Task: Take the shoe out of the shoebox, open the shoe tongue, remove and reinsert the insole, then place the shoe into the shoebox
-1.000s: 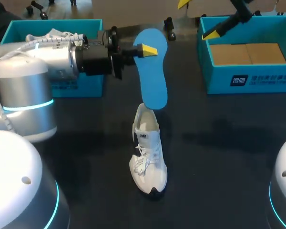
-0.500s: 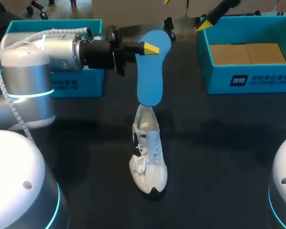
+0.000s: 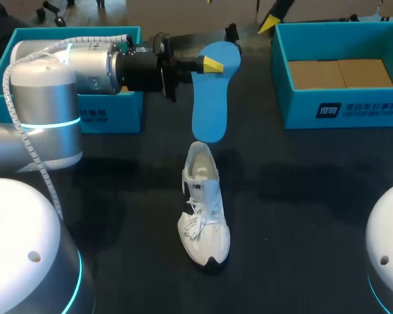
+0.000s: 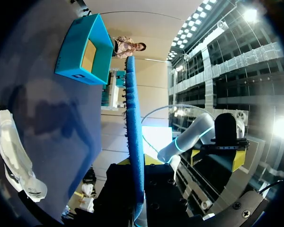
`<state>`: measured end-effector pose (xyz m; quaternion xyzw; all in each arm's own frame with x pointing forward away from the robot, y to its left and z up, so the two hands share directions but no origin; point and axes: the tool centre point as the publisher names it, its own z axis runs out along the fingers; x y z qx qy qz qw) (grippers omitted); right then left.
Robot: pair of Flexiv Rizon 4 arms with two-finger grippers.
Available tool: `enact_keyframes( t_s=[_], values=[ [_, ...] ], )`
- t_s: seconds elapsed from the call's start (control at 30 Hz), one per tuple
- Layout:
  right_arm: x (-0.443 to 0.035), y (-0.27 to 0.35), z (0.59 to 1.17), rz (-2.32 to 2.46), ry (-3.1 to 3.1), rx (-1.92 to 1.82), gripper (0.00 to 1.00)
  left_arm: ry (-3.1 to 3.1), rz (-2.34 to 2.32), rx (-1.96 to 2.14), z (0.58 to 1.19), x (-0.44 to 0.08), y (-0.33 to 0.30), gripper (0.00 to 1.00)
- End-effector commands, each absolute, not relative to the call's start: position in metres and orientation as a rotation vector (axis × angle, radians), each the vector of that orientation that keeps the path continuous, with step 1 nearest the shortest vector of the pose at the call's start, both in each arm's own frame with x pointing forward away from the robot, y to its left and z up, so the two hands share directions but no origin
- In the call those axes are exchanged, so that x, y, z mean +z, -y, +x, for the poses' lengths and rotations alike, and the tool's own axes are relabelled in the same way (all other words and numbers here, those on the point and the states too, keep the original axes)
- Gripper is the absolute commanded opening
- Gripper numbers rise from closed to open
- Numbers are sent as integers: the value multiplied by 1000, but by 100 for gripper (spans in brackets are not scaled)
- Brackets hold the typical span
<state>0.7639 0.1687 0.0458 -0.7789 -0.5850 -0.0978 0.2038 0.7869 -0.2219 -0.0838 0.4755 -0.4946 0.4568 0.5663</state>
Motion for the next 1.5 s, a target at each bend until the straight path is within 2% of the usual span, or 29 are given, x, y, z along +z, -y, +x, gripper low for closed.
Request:
enact_keyframes(
  t_s=[0.03,0.83,1.5],
  values=[
    [49,-172,768,-2242,1714,-99,100,1164,1120,1073,786,-84,222,0],
    [40,-182,776,-2349,1945,-233,100,1164,1120,1073,786,-84,222,0],
    [1,-210,759,-2424,2046,-249,100,1164,1120,1073,786,-84,222,0]
  ],
)
